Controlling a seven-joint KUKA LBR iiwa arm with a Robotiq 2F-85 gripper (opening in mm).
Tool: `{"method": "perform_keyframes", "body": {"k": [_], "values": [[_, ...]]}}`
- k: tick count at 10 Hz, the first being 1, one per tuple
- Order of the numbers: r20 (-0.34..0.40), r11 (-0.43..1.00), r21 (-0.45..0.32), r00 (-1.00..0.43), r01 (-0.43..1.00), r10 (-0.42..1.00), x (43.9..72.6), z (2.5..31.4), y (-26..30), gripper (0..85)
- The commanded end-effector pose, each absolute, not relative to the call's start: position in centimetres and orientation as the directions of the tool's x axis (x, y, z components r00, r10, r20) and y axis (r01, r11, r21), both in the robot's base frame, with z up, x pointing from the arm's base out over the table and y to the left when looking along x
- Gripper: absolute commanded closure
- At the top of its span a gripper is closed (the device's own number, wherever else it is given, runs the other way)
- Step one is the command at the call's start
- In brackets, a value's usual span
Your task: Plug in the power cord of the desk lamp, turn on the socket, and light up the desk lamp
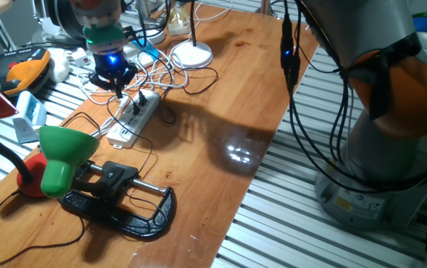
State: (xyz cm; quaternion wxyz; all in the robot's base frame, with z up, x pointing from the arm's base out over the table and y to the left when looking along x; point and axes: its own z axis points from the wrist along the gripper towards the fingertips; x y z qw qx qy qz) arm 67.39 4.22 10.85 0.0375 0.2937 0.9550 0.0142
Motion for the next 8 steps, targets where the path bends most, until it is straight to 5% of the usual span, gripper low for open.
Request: {"method": "perform_keyframes", "body": {"k": [1, 8], "values": [[-0.062, 0.999, 0.054, -0.998, -0.005, -0.002, 67.3, 10.6, 4.2, 85.0], [-0.018, 0.998, 0.056, -0.999, -0.034, -0.033, 67.4, 9.0, 4.3, 85.0]]}}
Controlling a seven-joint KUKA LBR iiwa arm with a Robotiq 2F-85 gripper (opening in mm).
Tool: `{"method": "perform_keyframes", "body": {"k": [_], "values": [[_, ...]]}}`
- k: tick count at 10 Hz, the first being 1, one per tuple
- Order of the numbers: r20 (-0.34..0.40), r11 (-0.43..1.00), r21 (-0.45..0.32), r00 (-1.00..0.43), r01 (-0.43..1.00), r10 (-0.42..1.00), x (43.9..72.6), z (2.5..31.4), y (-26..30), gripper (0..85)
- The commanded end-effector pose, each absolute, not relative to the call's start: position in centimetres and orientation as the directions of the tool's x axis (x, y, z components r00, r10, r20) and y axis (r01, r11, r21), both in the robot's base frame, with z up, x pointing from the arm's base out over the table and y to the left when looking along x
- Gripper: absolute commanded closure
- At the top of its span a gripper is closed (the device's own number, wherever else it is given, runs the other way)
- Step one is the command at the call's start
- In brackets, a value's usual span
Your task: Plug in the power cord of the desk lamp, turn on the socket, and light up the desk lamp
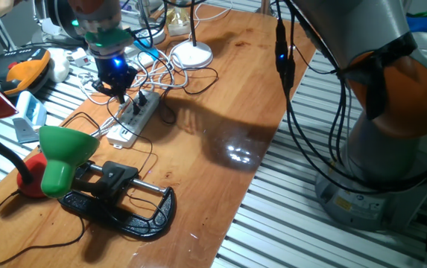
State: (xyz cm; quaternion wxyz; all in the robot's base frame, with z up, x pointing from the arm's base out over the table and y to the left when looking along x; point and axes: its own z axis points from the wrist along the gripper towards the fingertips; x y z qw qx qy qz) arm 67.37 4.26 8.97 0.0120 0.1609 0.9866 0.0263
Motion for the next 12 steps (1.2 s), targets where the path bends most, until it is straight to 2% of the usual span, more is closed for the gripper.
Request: {"method": "perform_keyframes", "body": {"k": [1, 6, 12], "values": [[-0.011, 0.997, 0.052, -0.999, -0.05, -0.049, 67.3, 8.88, 4.2, 85.0], [-0.026, 0.975, -0.018, -0.975, -0.22, -0.22, 66.99, 9.05, 4.14, 85.0], [-0.04, 0.966, -0.053, -0.966, -0.252, -0.254, 67.08, 8.51, 4.04, 85.0]]}}
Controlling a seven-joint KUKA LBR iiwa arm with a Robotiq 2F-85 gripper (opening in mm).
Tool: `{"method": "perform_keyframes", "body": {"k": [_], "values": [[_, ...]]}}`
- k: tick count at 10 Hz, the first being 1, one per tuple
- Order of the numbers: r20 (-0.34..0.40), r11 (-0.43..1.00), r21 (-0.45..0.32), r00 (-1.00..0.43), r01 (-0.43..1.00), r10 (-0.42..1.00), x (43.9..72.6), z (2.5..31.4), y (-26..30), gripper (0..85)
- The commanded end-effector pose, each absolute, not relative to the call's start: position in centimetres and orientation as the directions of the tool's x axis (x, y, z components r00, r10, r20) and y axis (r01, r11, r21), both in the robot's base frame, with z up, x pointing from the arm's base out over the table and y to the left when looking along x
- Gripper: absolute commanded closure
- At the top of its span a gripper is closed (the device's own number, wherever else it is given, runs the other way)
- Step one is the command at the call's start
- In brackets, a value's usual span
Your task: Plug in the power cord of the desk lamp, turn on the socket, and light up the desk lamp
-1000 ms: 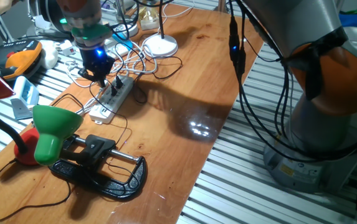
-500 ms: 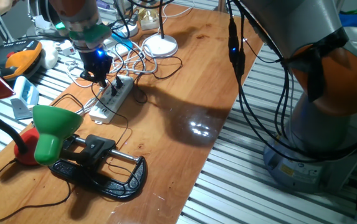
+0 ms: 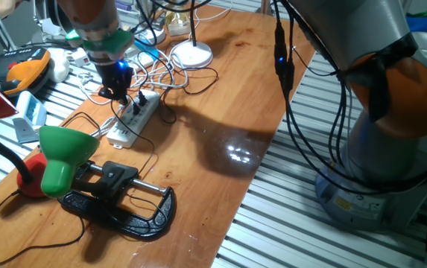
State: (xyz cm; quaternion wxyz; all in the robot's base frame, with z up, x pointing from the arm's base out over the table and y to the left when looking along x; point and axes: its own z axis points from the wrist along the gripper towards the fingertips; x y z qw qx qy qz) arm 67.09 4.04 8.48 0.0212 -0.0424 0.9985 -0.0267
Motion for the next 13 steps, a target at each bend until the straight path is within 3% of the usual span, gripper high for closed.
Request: {"method": "perform_keyframes", "body": {"k": [1, 5, 8, 13], "values": [[-0.04, 0.965, -0.06, -0.965, -0.256, -0.259, 67.2, 8.4, 4.1, 85.0], [-0.034, 0.971, -0.049, -0.971, -0.236, -0.238, 67.2, 7.8, 4.0, 85.0], [-0.027, 0.992, -0.022, -0.991, -0.127, -0.128, 67.0, 7.3, 3.8, 85.0], [-0.039, 0.99, -0.025, -0.989, -0.14, -0.14, 67.1, 6.7, 3.8, 85.0]]}}
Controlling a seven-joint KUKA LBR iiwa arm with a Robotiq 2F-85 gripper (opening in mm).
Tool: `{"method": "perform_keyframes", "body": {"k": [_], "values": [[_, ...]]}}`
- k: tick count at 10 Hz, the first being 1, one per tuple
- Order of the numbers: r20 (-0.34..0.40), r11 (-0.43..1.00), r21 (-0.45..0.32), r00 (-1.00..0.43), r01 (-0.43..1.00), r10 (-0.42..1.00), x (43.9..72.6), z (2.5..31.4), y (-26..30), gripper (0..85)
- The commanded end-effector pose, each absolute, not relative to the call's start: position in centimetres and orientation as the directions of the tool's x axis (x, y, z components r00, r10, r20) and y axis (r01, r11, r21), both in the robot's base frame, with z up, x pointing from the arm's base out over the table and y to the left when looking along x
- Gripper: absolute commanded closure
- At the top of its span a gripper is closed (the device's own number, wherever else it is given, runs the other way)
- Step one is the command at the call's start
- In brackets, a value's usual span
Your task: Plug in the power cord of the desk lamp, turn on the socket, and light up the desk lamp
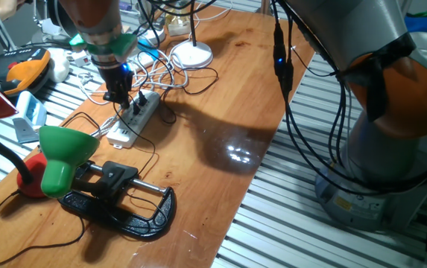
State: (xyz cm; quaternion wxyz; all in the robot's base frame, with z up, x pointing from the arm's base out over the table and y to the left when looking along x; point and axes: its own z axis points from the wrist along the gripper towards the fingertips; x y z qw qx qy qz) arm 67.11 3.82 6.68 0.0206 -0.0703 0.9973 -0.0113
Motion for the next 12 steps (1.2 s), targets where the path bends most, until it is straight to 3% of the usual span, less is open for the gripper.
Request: {"method": "perform_keyframes", "body": {"k": [1, 12], "values": [[-0.04, 0.99, -0.026, -0.989, -0.138, -0.139, 67.1, 6.5, 3.8, 85.0], [-0.059, 0.991, -0.015, -0.989, -0.133, -0.134, 67.1, 5.2, 3.5, 85.0]]}}
